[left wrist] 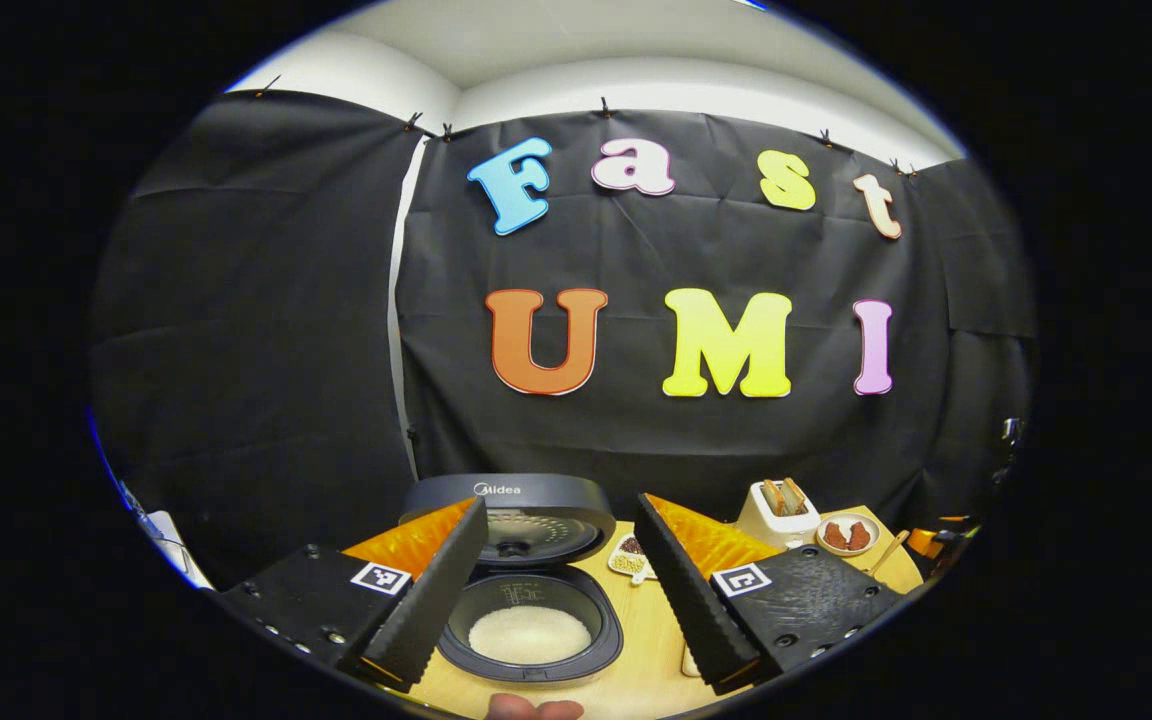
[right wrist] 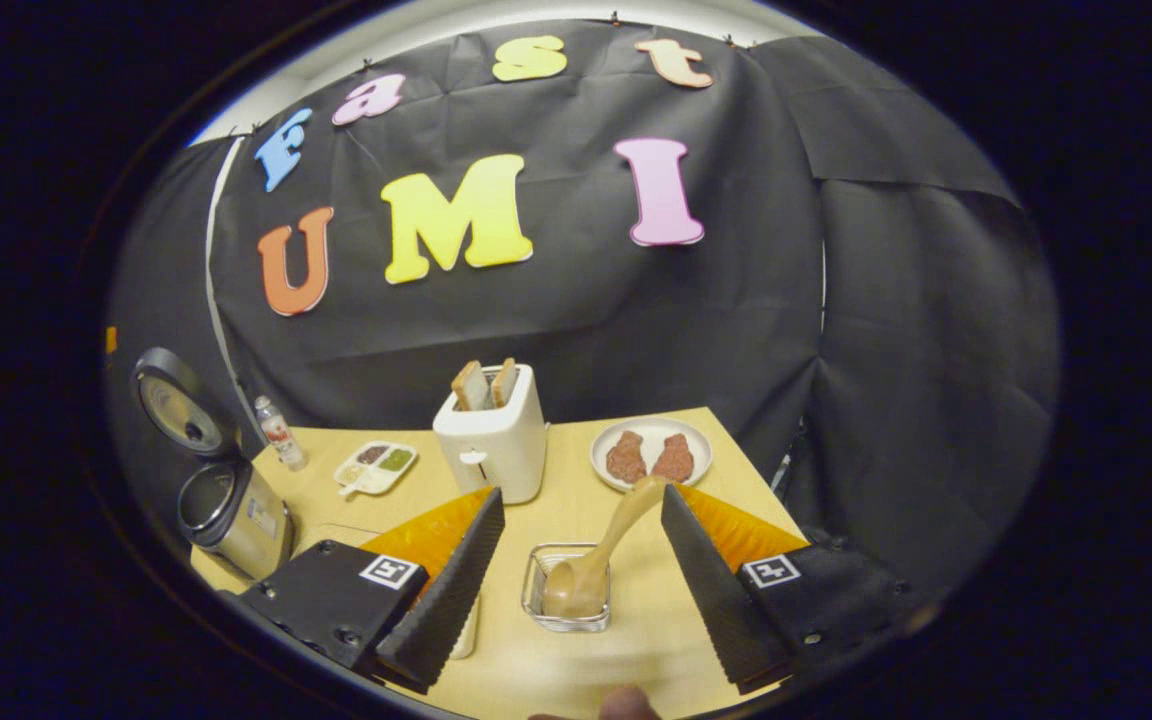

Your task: Close the left gripper, press the button to open the rice cooker; take a wooden spoon from the chopstick holder with the right hand, scoop a spoonful of rice and pour it into the rice cooker, then put the wooden spoon back into the chopstick holder.

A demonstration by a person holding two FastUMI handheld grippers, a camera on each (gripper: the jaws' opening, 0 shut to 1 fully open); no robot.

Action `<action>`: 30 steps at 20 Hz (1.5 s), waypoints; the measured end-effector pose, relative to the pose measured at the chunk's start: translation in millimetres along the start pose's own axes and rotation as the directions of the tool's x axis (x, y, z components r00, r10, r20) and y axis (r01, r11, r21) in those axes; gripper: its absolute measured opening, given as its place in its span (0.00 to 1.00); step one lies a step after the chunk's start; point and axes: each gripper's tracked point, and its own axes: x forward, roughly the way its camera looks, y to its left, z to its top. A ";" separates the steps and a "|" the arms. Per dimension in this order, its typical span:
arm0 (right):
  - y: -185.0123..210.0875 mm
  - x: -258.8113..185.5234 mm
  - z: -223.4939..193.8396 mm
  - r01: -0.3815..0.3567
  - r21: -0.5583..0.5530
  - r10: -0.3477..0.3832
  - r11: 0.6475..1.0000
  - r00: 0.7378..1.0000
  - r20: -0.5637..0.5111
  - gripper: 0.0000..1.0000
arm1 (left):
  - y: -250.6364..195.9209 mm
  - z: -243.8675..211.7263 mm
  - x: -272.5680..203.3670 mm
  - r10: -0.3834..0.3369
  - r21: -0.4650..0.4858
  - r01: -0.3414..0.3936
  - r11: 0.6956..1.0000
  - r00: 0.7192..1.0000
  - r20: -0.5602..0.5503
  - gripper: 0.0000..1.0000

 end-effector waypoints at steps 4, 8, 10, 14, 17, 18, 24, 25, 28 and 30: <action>-11.6 44.4 -31.0 -0.012 0.065 0.018 0.998 0.995 -0.102 0.99 | -3.2 -5.2 10.0 0.028 -0.003 -0.028 1.000 0.999 -0.028 0.95; -12.8 82.0 -66.6 -0.041 0.131 0.068 0.991 0.975 -0.210 0.90 | -7.4 -9.0 12.2 0.051 0.006 -0.051 0.999 0.998 -0.040 0.95; -10.6 96.8 -79.1 -0.059 0.151 0.095 0.987 0.965 -0.244 0.81 | -7.5 -11.7 10.9 0.066 -0.001 -0.066 0.998 0.996 -0.052 0.94; -5.0 113.9 -85.0 -0.083 0.184 0.131 0.979 0.956 -0.261 0.53 | -7.6 -20.5 7.1 0.077 0.014 -0.076 0.997 0.995 -0.066 0.95; -9.8 112.2 -79.2 -0.061 0.187 0.108 0.980 0.962 -0.252 0.40 | -5.2 -16.6 6.7 0.074 0.007 -0.074 0.997 0.995 -0.060 0.94; -11.6 109.5 -77.1 -0.055 0.188 0.101 0.981 0.964 -0.245 0.22 | -3.3 -16.5 7.0 0.073 0.001 -0.073 0.997 0.996 -0.054 0.94; -6.1 79.8 -64.3 -0.022 0.215 0.073 0.976 0.969 -0.234 0.15 | 13.2 -16.5 2.4 0.062 -0.018 -0.062 0.998 0.997 -0.039 0.95; -5.9 74.6 -57.8 -0.013 0.209 0.060 0.978 0.973 -0.222 0.15 | 16.5 -15.5 -1.4 0.057 -0.018 -0.058 0.998 0.998 -0.036 0.95; -5.5 57.2 -36.3 0.036 0.198 0.004 0.979 0.981 -0.196 0.14 | 27.8 -16.3 -11.7 0.051 -0.016 -0.051 0.999 0.998 -0.024 0.95; -0.1 42.5 -13.9 0.060 0.205 -0.025 0.977 0.985 -0.170 0.13 | 34.8 -20.1 -18.4 0.038 -0.010 -0.038 0.999 0.999 -0.022 0.94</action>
